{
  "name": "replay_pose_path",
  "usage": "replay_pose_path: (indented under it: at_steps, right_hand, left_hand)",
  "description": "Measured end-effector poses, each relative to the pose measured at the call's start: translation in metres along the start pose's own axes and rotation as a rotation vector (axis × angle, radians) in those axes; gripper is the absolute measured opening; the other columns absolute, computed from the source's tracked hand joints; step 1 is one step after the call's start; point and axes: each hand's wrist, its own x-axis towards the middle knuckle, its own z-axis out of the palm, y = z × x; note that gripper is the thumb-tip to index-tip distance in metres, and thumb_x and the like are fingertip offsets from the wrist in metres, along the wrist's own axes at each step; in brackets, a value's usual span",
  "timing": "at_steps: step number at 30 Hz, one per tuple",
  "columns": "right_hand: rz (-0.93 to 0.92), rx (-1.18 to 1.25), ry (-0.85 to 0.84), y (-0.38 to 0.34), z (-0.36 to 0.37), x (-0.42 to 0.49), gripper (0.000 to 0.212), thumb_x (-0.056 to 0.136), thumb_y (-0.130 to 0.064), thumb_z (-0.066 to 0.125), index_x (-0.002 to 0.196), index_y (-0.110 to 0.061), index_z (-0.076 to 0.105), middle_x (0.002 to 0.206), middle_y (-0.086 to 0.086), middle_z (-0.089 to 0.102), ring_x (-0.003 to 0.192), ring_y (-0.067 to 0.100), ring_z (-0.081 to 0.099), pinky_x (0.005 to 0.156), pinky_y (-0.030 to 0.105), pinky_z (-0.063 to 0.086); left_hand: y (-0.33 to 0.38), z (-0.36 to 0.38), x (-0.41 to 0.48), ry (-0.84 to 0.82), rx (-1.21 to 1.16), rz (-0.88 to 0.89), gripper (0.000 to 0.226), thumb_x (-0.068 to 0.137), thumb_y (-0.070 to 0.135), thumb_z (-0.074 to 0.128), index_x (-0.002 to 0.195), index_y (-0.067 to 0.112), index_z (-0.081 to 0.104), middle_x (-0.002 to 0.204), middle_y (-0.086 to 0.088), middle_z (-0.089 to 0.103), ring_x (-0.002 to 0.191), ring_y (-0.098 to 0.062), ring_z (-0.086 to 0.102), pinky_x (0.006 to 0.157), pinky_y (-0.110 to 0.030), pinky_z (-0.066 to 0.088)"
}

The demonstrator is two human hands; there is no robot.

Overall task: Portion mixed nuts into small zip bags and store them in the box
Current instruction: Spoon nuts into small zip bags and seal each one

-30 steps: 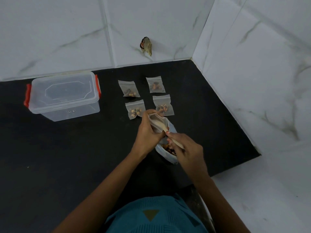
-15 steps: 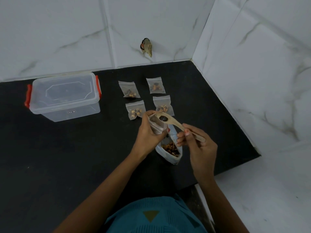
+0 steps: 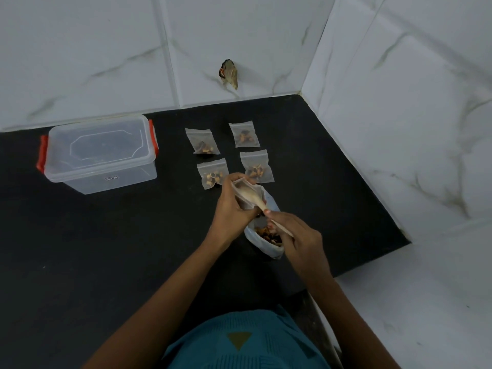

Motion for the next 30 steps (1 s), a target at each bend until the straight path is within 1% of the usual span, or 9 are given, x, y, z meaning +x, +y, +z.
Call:
replay_pose_path:
  at_steps: [2, 4, 7, 13, 17, 20, 25, 28, 30]
  right_hand:
    - [0.064, 0.036, 0.049, 0.000, -0.001, 0.000, 0.017, 0.092, -0.010, 0.045, 0.108, -0.009, 0.051, 0.094, 0.012, 0.067, 0.094, 0.012, 0.059, 0.087, 0.007, 0.044]
    - [0.088, 0.042, 0.110, -0.003, -0.004, -0.001, 0.025, 0.084, -0.003, 0.048, 0.108, -0.009, 0.051, 0.099, 0.006, 0.060, 0.096, 0.010, 0.059, 0.088, 0.005, 0.042]
    - [0.027, -0.036, 0.177, -0.008, -0.009, -0.001, 0.020, 0.089, -0.008, 0.049, 0.108, -0.005, 0.052, 0.101, 0.007, 0.058, 0.098, 0.016, 0.058, 0.093, 0.007, 0.041]
    - [-0.035, -0.130, -0.048, 0.001, -0.001, -0.002, 0.043, 0.102, -0.029, 0.025, 0.108, -0.004, 0.060, 0.095, 0.018, 0.070, 0.100, 0.016, 0.055, 0.093, 0.025, 0.042]
    - [-0.108, -0.169, 0.050, -0.006, -0.008, -0.001, 0.028, 0.101, -0.024, 0.032, 0.111, -0.006, 0.051, 0.095, 0.016, 0.069, 0.100, 0.015, 0.055, 0.098, 0.009, 0.037]
    - [-0.153, -0.175, 0.104, -0.011, -0.009, 0.002, 0.024, 0.100, -0.020, 0.037, 0.109, -0.003, 0.052, 0.100, 0.010, 0.063, 0.097, 0.014, 0.056, 0.097, 0.008, 0.038]
    - [-0.043, -0.165, -0.062, -0.003, -0.004, -0.004, 0.043, 0.102, -0.025, 0.028, 0.104, 0.001, 0.063, 0.095, 0.017, 0.069, 0.101, 0.015, 0.055, 0.099, 0.009, 0.033]
    - [0.055, -0.038, 0.034, -0.003, -0.005, -0.003, 0.026, 0.096, -0.014, 0.041, 0.106, 0.002, 0.059, 0.096, 0.014, 0.067, 0.105, 0.002, 0.056, 0.094, 0.006, 0.039]
    - [0.248, 0.148, 0.136, -0.009, -0.008, 0.000, 0.023, 0.087, -0.008, 0.049, 0.107, -0.003, 0.060, 0.094, 0.005, 0.070, 0.097, -0.005, 0.061, 0.085, 0.010, 0.048]
  left_hand:
    - [0.001, 0.000, -0.001, -0.008, -0.010, -0.010, 0.056, 0.071, -0.004, 0.074, 0.115, 0.009, 0.041, 0.103, 0.010, 0.051, 0.091, 0.018, 0.050, 0.077, -0.002, 0.040]
    - [0.003, 0.000, -0.002, -0.004, -0.029, -0.025, 0.055, 0.074, -0.002, 0.073, 0.114, 0.011, 0.039, 0.100, 0.012, 0.051, 0.086, 0.020, 0.051, 0.074, -0.002, 0.041]
    - [0.004, -0.001, 0.000, 0.009, -0.029, -0.027, 0.056, 0.074, 0.001, 0.074, 0.114, 0.015, 0.038, 0.099, 0.013, 0.049, 0.084, 0.022, 0.050, 0.072, 0.000, 0.041]
    - [0.001, -0.001, 0.001, 0.001, 0.016, 0.007, 0.054, 0.069, -0.007, 0.072, 0.112, 0.007, 0.043, 0.103, 0.009, 0.051, 0.095, 0.010, 0.050, 0.082, -0.005, 0.040]
    - [0.002, -0.002, 0.001, 0.001, -0.014, -0.010, 0.058, 0.069, -0.004, 0.074, 0.115, 0.010, 0.041, 0.106, 0.002, 0.053, 0.094, 0.011, 0.052, 0.080, -0.004, 0.041]
    - [0.005, -0.004, 0.002, -0.004, -0.040, -0.031, 0.058, 0.072, -0.002, 0.072, 0.116, 0.014, 0.037, 0.106, 0.009, 0.051, 0.093, 0.018, 0.050, 0.076, -0.002, 0.041]
    - [0.004, -0.003, 0.002, -0.033, 0.025, 0.023, 0.054, 0.069, -0.007, 0.072, 0.111, 0.009, 0.043, 0.104, 0.008, 0.052, 0.100, 0.007, 0.050, 0.087, -0.006, 0.039]
    - [0.005, -0.004, 0.001, -0.044, -0.005, 0.000, 0.056, 0.071, -0.004, 0.073, 0.113, 0.012, 0.040, 0.104, 0.007, 0.052, 0.094, 0.015, 0.051, 0.081, -0.003, 0.040]
    - [0.006, -0.005, 0.001, -0.029, -0.029, -0.017, 0.054, 0.073, 0.001, 0.074, 0.112, 0.016, 0.040, 0.103, 0.012, 0.051, 0.090, 0.020, 0.050, 0.076, -0.001, 0.040]
